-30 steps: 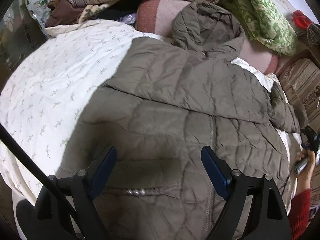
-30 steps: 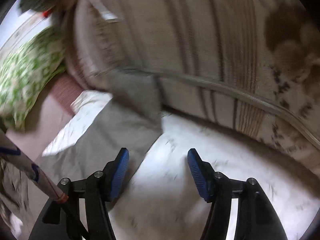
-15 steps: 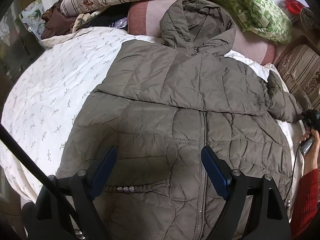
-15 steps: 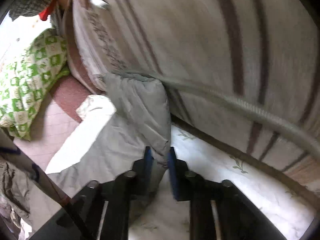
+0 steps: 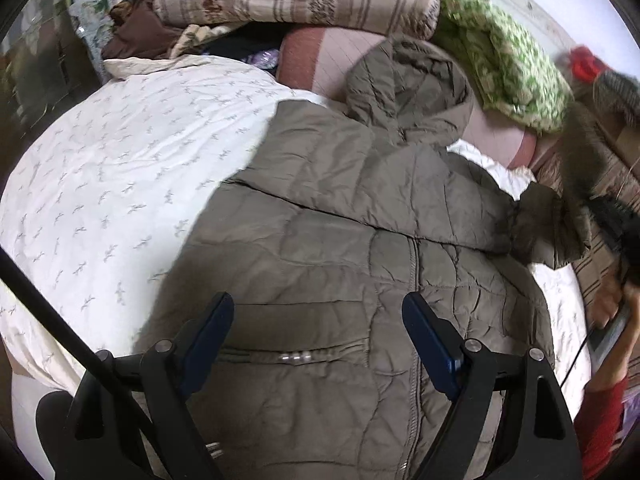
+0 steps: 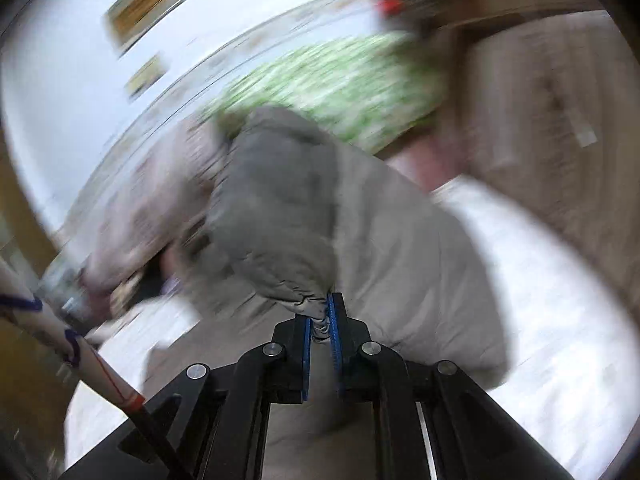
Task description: Fold large clothes
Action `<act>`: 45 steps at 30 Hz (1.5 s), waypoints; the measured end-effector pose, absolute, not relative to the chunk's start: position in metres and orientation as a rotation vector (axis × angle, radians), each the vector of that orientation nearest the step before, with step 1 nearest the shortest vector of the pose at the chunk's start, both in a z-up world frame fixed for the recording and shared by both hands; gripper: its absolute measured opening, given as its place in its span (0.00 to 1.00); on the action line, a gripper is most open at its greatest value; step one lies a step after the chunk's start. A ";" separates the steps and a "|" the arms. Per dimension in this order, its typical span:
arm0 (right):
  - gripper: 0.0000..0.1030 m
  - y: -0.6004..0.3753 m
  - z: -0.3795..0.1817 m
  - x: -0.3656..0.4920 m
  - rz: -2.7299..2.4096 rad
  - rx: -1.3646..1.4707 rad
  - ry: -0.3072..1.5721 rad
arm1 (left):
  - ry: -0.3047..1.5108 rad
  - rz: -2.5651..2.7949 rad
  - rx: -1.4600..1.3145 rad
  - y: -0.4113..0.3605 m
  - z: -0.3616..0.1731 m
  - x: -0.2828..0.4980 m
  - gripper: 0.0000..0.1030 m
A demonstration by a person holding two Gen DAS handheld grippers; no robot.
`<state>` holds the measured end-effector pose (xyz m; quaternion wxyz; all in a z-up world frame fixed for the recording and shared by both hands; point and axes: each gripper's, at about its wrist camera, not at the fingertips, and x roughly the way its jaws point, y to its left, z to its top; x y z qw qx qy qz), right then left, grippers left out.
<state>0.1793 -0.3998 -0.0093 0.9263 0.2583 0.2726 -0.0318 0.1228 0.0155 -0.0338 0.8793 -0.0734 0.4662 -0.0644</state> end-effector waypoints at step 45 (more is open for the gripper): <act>0.82 -0.445 -0.070 0.158 -0.228 0.745 0.583 | 0.985 -0.273 -0.046 -0.052 -0.045 0.266 0.19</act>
